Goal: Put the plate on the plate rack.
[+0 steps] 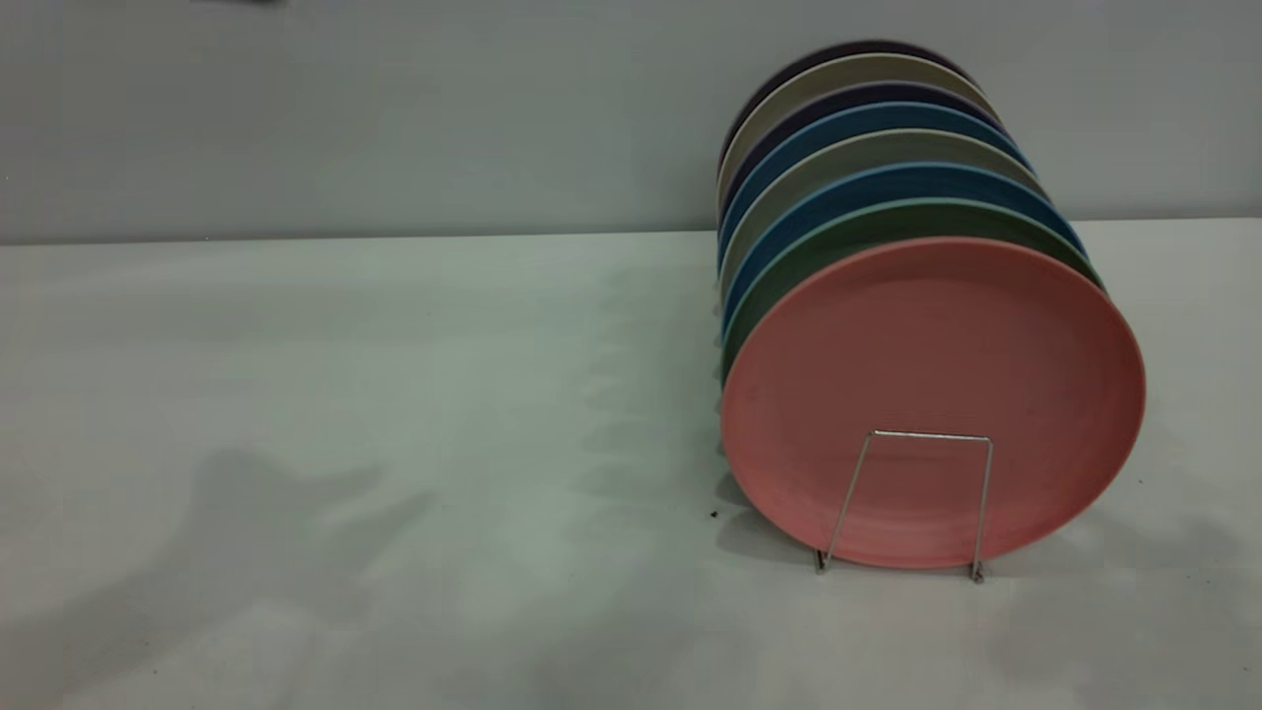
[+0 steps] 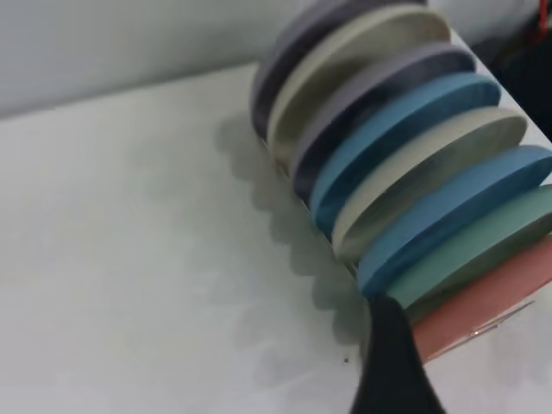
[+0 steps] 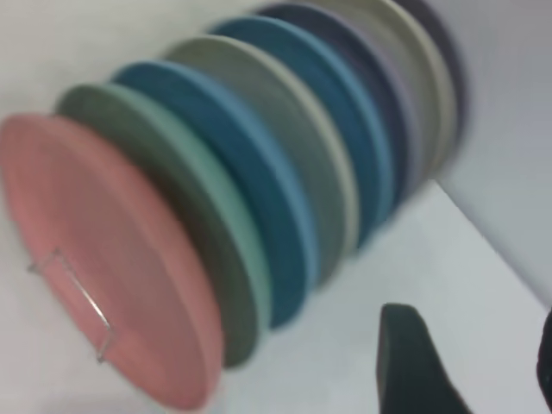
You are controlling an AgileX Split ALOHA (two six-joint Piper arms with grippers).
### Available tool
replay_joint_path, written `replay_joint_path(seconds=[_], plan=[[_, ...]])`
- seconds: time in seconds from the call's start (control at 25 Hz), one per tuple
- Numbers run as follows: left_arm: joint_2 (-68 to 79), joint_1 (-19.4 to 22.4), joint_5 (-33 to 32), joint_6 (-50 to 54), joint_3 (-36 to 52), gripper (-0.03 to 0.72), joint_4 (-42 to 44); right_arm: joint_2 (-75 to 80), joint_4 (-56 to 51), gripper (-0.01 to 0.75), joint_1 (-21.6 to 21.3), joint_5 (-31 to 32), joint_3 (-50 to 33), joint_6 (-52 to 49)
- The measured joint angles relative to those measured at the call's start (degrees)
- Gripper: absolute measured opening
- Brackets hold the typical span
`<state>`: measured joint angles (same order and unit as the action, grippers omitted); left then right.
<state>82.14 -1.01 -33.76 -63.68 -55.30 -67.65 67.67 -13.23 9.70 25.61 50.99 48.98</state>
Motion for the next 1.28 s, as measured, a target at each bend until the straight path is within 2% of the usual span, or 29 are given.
replay_joint_path(seconds=[0.16, 0.28, 0.36, 0.48, 0.68, 0.92, 1.16, 1.28], plan=[[-9.2, 4.5, -4.4, 8.3, 0.0, 0.483, 9.2, -5.4, 9.1, 0.372, -0.3, 8.0, 0.0, -17.3], [-15.6, 5.3, -7.2, 15.2, 0.0, 0.483, 16.2, -7.8, 13.2, 0.371, -0.3, 16.9, 0.0, -28.7], [-19.8, 5.3, -9.6, 19.0, 0.0, 0.483, 20.6, -10.0, 14.5, 0.371, -0.3, 21.8, -0.1, -32.3], [-26.0, 5.3, -13.1, 26.2, 0.3, 0.483, 28.0, -14.8, 14.6, 0.371, -0.3, 26.6, -0.1, -34.5], [-37.7, 5.3, -14.3, 34.1, 5.2, 0.483, 35.7, -24.6, 14.4, 0.371, -0.3, 35.0, -0.1, -37.5], [-51.0, 5.1, -14.8, 37.4, 14.2, 0.483, 37.2, -37.1, 14.4, 0.35, -0.3, 41.6, -0.1, -39.7], [-61.2, 0.8, -16.5, 41.3, 21.4, 0.483, 38.4, -45.8, 12.4, 0.32, -0.3, 45.5, 0.0, -40.1], [-66.3, 0.2, -17.2, 45.1, 23.3, 0.483, 38.4, -48.3, 9.6, 0.32, -0.3, 45.5, -1.8, -40.0]])
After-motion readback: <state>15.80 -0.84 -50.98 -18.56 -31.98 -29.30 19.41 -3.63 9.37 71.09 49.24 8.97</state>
